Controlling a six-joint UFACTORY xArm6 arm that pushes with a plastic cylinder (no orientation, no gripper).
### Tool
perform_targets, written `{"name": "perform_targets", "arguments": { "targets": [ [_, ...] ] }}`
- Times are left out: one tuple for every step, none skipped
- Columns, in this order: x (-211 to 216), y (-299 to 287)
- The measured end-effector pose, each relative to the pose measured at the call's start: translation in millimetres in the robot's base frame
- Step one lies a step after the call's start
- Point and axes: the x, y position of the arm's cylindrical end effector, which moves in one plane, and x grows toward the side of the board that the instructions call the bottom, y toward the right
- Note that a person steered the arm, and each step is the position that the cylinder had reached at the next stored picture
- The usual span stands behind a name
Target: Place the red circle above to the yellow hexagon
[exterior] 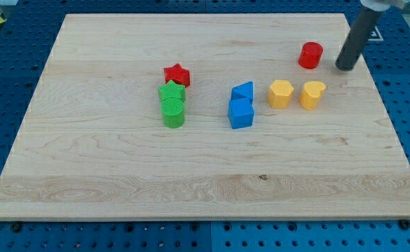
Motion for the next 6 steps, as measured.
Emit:
{"name": "perform_targets", "arguments": {
  "targets": [
    [-23,-13],
    [-14,-49],
    [-14,-66],
    [-14,-68],
    [-3,-69],
    [3,-69]
  ]
}}
